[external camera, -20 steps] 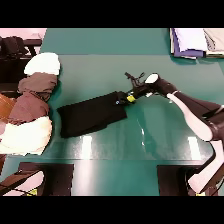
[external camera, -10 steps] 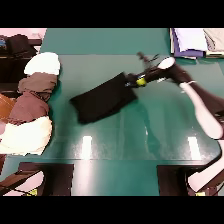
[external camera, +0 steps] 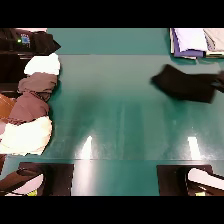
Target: Fold the shirts.
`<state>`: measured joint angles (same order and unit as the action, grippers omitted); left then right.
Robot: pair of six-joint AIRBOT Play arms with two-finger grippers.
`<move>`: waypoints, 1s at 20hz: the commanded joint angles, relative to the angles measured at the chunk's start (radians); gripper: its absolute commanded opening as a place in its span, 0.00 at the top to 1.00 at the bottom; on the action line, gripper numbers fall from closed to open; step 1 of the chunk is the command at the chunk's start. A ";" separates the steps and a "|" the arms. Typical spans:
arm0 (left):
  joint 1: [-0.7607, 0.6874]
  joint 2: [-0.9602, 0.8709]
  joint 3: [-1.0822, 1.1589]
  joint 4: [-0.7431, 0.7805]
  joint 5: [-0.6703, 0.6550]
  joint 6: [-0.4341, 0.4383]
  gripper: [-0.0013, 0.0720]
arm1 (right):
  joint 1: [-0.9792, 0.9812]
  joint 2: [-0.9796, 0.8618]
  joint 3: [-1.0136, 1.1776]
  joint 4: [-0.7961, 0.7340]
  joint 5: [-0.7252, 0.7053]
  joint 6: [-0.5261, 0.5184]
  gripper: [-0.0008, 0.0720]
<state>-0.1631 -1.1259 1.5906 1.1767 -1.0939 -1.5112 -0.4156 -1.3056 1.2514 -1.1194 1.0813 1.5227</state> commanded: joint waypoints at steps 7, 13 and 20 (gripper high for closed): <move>-0.034 0.000 0.000 -0.003 0.024 -0.008 0.95 | -0.393 0.315 -0.388 -0.035 -0.078 0.098 0.97; -0.033 0.000 0.000 -0.003 0.010 -0.006 0.95 | -0.295 0.364 -0.446 -0.109 0.034 0.097 0.95; -0.033 0.000 0.000 -0.003 -0.023 0.001 0.95 | -0.363 0.364 -0.223 -0.362 0.280 0.097 0.17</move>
<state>-0.1959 -1.1259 1.5906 1.1740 -1.1072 -1.5158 -0.7494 -0.9436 0.9417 -1.4197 1.2560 1.6184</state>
